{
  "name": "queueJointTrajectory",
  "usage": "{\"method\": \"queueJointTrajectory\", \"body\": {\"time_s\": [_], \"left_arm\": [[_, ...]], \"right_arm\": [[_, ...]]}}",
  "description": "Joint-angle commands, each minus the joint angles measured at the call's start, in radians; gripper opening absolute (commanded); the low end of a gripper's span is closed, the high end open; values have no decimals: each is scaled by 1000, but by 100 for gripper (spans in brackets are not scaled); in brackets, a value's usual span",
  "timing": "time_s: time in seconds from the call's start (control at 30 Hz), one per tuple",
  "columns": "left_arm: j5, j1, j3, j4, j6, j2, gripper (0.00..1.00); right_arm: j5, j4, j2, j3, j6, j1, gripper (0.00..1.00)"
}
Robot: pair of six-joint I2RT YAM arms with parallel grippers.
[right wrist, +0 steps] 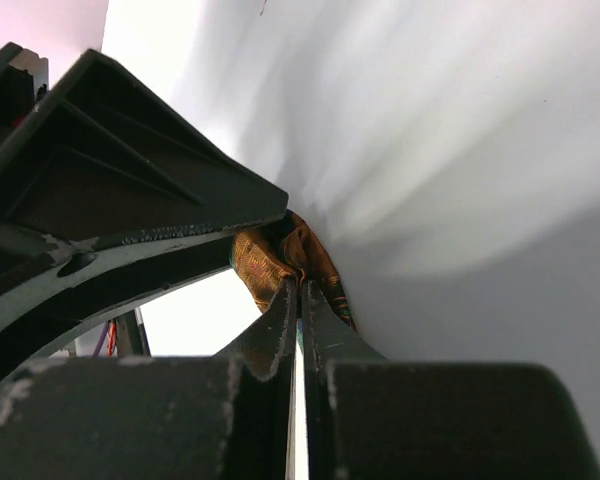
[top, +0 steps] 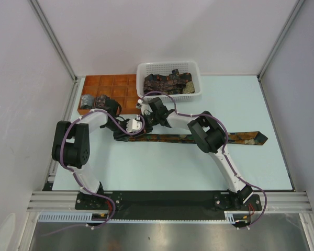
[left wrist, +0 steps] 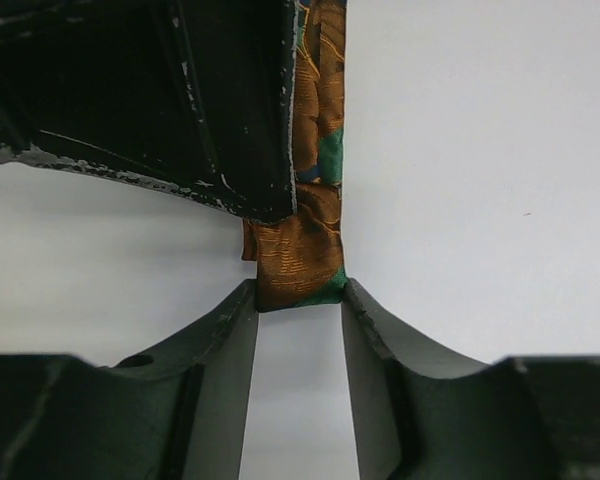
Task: Roll the ties
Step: Roll the tie at the center of the board.
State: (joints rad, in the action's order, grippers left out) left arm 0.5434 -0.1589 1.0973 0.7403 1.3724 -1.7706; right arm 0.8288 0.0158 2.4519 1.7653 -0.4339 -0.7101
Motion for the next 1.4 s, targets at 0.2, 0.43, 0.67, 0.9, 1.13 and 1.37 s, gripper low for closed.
{"method": "queueJointTrajectory", "body": {"time_s": [0.2,0.43,0.67,0.9,1.13,1.37], "left_arm": [[102,-17,95,22,-105,37,39],[46,-119,93,47,-105,19,38],[-62,-163,95,31,-134,-42,37],[-123,-165,82,31,-134,-81,35],[-105,-160,107,37,-148,-104,33],[-85,-157,116,42,-154,-102,34]], "right_arm": [[-36,33,2,-23,14,11,0],[-28,23,-1,-21,0,11,2],[-11,18,-24,-38,-12,23,7],[45,1,-74,-73,-65,61,14],[73,-60,-102,-93,-146,87,14],[110,-122,-85,-87,-201,72,12]]}}
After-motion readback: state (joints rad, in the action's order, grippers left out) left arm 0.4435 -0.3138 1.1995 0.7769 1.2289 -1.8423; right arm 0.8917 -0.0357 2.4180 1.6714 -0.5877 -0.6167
